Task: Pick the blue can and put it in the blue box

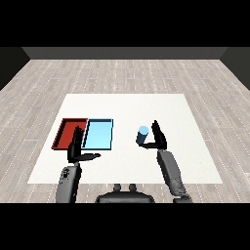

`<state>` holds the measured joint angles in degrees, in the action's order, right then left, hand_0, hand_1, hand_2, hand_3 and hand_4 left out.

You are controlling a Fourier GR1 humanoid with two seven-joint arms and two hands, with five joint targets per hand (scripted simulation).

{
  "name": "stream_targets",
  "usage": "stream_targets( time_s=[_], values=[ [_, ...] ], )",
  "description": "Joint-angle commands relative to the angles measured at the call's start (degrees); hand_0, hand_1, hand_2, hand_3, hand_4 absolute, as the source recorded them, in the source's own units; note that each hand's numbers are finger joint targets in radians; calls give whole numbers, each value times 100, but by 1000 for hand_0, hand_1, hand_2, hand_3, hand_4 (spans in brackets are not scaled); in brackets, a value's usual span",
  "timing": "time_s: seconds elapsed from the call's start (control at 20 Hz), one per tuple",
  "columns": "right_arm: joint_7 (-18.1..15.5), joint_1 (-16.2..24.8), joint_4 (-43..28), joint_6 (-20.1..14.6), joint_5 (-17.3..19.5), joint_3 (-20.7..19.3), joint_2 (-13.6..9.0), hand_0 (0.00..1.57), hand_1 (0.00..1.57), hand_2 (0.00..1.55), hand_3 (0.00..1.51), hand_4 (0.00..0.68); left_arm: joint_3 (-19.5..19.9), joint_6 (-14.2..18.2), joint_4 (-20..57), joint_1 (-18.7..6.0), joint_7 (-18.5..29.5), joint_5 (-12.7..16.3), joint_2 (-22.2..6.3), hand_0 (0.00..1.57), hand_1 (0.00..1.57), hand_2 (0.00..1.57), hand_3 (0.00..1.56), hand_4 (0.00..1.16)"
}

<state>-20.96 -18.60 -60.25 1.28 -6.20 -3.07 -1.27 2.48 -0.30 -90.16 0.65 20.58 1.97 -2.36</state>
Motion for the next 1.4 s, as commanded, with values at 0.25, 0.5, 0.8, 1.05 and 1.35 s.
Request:
stream_targets(
  time_s=[0.25,0.5,0.8,1.05,1.35],
  values=[
    [-222,-498,955,-211,-55,-145,120,0,0,0,0,0,-257,279,-54,-75,-50,-360,175,0,0,0,0,0],
    [-875,-1036,2291,66,-261,-399,32,0,0,0,0,0,253,-167,298,158,472,56,-193,0,0,0,0,0],
    [-450,-1221,2172,-96,-420,-315,67,0,0,0,0,0,38,163,-38,235,291,-200,4,0,0,0,0,0],
    [-1032,-1796,3273,-13,-512,-607,54,0,0,0,0,0,-4,160,108,46,247,-208,49,0,0,0,0,0],
    [-785,-1549,2767,198,-672,-423,-43,0,0,0,0,0,142,12,268,119,563,-50,-8,0,0,0,0,0]
  ],
)
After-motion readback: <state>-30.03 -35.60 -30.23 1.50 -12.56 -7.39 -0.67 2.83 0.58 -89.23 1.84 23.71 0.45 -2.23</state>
